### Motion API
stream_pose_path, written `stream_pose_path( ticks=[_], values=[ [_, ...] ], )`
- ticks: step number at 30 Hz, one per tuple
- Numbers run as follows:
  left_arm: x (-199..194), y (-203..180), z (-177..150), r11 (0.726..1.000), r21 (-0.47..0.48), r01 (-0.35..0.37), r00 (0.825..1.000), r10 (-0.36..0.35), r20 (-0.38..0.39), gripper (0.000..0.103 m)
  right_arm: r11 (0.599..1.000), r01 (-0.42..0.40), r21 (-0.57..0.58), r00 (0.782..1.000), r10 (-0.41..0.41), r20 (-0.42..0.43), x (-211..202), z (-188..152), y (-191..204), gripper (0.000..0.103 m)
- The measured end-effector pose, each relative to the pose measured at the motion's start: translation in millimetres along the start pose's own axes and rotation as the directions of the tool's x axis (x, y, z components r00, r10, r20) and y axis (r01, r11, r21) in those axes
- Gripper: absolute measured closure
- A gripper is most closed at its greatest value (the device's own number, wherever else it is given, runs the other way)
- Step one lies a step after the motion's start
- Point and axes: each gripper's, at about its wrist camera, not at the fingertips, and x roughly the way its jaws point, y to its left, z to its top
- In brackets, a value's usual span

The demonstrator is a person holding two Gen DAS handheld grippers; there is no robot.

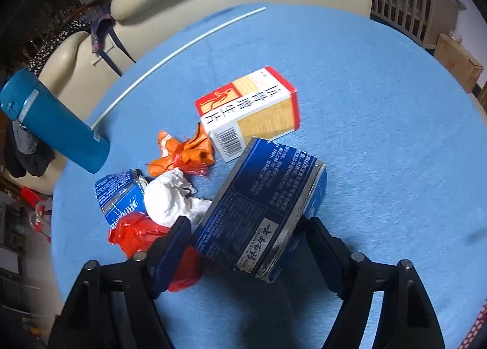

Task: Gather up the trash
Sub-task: 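Return both tools to the table and grasp the blue box with the right tool, then grasp the red plastic bag with the left tool while the right tool holds the blue box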

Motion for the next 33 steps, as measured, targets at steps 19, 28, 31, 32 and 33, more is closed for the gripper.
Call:
stream_pose_path(
  ticks=[19,28,31,32,33],
  values=[
    [6.8,-31.7,4.1,0.999,0.045,0.021,1.000,-0.020,-0.013,0.034,0.999,-0.033,-0.016,0.999,0.034,0.036,-30.7,-19.3,-80.7,0.040],
    [6.3,-31.5,5.6,0.999,0.045,0.010,1.000,-0.010,-0.008,0.034,0.995,0.049,-0.084,0.995,-0.042,0.088,-38.8,-23.1,-65.0,0.040],
    [6.5,-25.9,6.7,1.000,0.019,0.001,1.000,-0.001,-0.002,0.033,0.993,0.087,-0.077,0.988,-0.076,0.135,-50.0,-22.6,-60.1,0.024],
    [6.7,-24.0,6.6,1.000,0.011,-0.001,1.000,0.001,-0.001,0.033,0.993,0.097,-0.069,0.987,-0.087,0.134,-49.4,-22.4,-59.3,0.023],
    [6.9,-22.9,6.3,1.000,0.007,-0.003,1.000,0.003,-0.002,0.033,0.992,0.104,-0.065,0.987,-0.095,0.130,-48.1,-22.2,-59.0,0.023]
  ],
)
